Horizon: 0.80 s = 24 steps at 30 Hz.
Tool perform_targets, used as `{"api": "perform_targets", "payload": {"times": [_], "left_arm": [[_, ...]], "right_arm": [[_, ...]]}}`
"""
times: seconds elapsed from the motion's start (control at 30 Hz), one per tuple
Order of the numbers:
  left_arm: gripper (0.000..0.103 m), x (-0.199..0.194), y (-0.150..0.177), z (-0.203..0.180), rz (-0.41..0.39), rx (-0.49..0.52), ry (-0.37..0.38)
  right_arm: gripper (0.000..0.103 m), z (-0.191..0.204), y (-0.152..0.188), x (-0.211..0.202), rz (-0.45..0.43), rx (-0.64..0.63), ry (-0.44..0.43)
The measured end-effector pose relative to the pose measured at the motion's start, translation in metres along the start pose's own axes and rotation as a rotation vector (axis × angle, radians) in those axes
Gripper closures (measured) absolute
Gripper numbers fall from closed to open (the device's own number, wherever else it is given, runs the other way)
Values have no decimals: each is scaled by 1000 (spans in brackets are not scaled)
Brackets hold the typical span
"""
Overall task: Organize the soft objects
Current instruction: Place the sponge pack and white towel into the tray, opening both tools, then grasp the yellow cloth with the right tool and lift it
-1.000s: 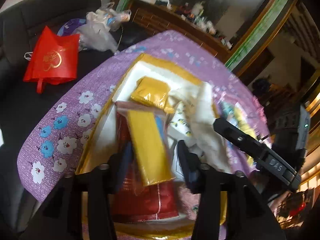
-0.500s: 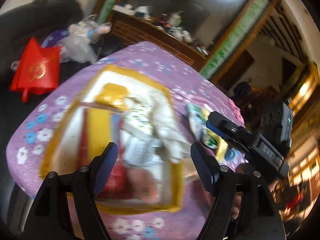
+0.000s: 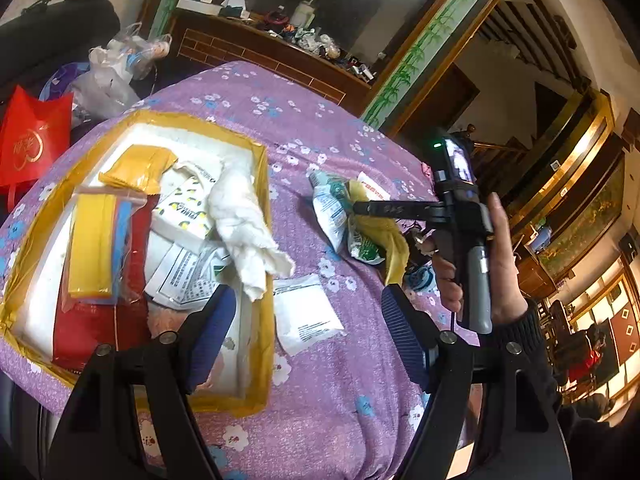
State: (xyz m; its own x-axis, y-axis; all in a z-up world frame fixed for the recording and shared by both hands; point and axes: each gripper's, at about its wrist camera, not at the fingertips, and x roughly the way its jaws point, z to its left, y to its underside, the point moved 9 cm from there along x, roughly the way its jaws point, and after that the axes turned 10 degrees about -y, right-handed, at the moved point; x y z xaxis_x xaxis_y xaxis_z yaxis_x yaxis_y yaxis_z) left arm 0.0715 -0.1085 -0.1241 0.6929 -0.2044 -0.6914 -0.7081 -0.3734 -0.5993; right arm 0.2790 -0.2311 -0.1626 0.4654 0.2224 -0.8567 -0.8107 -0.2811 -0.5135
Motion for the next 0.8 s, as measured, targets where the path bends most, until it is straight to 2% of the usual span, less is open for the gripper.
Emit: {"api": "perform_targets", "payload": {"times": [0.07,0.13,0.17,0.27,0.33,0.37,0.43,0.47,0.5,0.6,0.67,0.8], "left_arm": [[28,-1,3,1,3,3,-2],[28,0,4,0,8,1,3],[28,1,4,0,12,0,5],[28,4,7,-3,25,12,6],[28,4,8,-7,28,23,5],[28,4,9,-10,30,30,4],[28,7,10,-18,42,41,7],[28,10,11,-23,50,48,11],[28,15,12,-32,64,65,22],[28,28,10,-57,88,122,28],[28,45,6,-75,120,155,31],[29,101,-8,-97,215,157,-21]], "right_arm": [[55,1,-5,12,13,-10,53],[64,-2,-4,21,27,-40,136],[66,-1,-7,22,33,-54,151],[70,4,-6,19,26,-83,165],[70,4,-8,4,-35,-79,140],[70,4,-8,-12,-85,-70,102],[70,10,-6,-39,-222,-34,-64],[70,9,-4,-47,-260,-20,-110],[70,6,0,-59,-335,8,-205],[70,-11,11,-75,-472,88,-407],[70,-28,16,-80,-522,147,-470],[69,-71,24,-94,-634,282,-594]]}}
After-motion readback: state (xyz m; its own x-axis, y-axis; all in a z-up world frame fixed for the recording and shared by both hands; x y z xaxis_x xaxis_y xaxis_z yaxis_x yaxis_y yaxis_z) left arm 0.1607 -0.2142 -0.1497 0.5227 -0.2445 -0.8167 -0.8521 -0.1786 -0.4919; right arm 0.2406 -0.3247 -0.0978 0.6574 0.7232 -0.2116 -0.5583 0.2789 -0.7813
